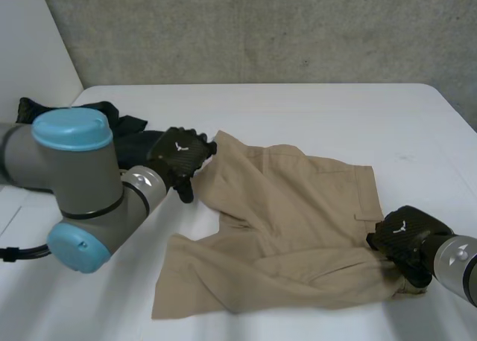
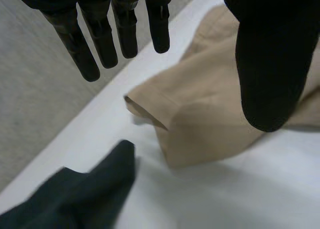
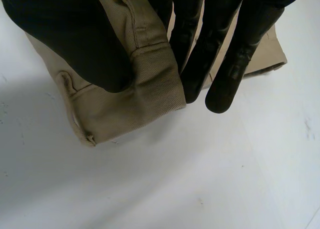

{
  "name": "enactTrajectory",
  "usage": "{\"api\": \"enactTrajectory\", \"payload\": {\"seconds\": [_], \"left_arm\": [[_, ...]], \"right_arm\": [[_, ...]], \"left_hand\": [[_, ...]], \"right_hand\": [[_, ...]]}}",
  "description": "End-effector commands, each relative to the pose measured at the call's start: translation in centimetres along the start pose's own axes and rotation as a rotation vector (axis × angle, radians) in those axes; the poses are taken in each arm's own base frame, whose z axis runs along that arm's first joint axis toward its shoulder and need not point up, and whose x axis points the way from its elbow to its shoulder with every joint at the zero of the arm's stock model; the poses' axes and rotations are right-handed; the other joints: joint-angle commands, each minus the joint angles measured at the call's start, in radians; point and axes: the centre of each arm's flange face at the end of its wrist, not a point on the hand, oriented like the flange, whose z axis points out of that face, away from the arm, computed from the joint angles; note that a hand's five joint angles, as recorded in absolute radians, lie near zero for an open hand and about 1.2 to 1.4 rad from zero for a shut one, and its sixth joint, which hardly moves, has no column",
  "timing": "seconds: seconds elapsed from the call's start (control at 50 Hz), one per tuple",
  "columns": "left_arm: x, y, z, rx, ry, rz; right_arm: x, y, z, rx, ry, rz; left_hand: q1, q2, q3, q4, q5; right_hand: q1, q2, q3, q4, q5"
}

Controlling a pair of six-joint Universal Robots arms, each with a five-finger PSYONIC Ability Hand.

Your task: Fold the laundry.

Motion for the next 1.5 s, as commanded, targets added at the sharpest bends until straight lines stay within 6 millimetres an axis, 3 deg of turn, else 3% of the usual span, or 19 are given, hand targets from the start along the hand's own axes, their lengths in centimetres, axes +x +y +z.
{"api": "enactTrajectory", "payload": {"seconds": [0.02,0.18,0.34,0.42,0.52,0.58,0.86,1.02,1.2,1.32,1.42,1.5], "left_arm": [[0.4,2.5,2.1,-0.038,0.041,-0.014],[0.7,3.0,2.9,-0.009,0.072,-0.021],[0.9,3.6,4.0,0.017,0.061,-0.008],[0.8,3.6,4.3,0.035,0.046,0.000],[0.9,4.2,4.7,0.034,0.043,0.002],[0.9,4.1,4.6,0.034,0.045,0.002],[1.7,3.4,4.2,0.052,0.062,0.012],[1.9,4.4,5.0,0.034,0.065,0.010],[1.1,5.0,5.1,-0.004,0.006,0.097],[0.9,5.0,4.1,-0.071,-0.078,0.161],[1.3,3.3,2.4,-0.069,-0.112,0.187],[1.8,3.4,1.5,-0.110,-0.134,0.193]], "right_arm": [[-0.4,0.3,0.1,0.000,0.003,0.000],[-0.5,0.4,0.2,0.000,0.004,0.002],[-1.0,0.7,0.3,-0.002,0.001,0.002],[-1.2,0.9,0.3,-0.007,-0.005,0.005],[-1.4,1.0,0.3,-0.011,-0.011,0.007],[-1.4,1.0,0.3,-0.010,-0.010,0.007],[-1.5,1.0,0.4,-0.006,-0.004,0.003],[-1.4,1.1,0.4,-0.007,-0.004,0.007],[-1.2,1.1,0.6,0.000,0.007,0.007],[-1.1,0.9,0.7,0.013,0.020,0.003],[-1.1,0.8,0.7,0.020,0.024,0.029],[-1.1,0.8,0.7,0.022,0.022,0.037]], "left_hand": [[0.122,0.121,0.122,0.120,0.116],[0.242,0.241,0.242,0.240,0.237],[0.632,0.631,0.632,0.630,0.627],[0.700,0.699,0.700,0.698,0.695],[0.636,0.635,0.636,0.634,0.631],[0.291,0.290,0.291,0.289,0.285],[0.222,0.221,0.222,0.220,0.216],[0.486,0.485,0.486,0.483,0.480],[1.034,1.033,1.034,1.032,1.029],[1.035,1.034,1.035,1.032,1.029],[1.035,1.034,1.035,1.032,1.029],[1.035,1.034,1.035,1.032,1.029]], "right_hand": [[0.794,0.235,0.228,0.206,0.232],[0.794,0.235,0.228,0.206,0.232],[0.794,0.235,0.228,0.206,0.232],[0.794,0.235,0.228,0.206,0.232],[0.794,0.235,0.228,0.206,0.232],[0.794,0.235,0.228,0.206,0.232],[0.794,0.235,0.228,0.206,0.232],[0.794,0.235,0.228,0.206,0.232],[0.794,0.235,0.228,0.206,0.232],[0.794,0.235,0.228,0.206,0.232],[0.794,0.235,0.228,0.206,0.232],[0.794,0.235,0.228,0.206,0.232]]}}
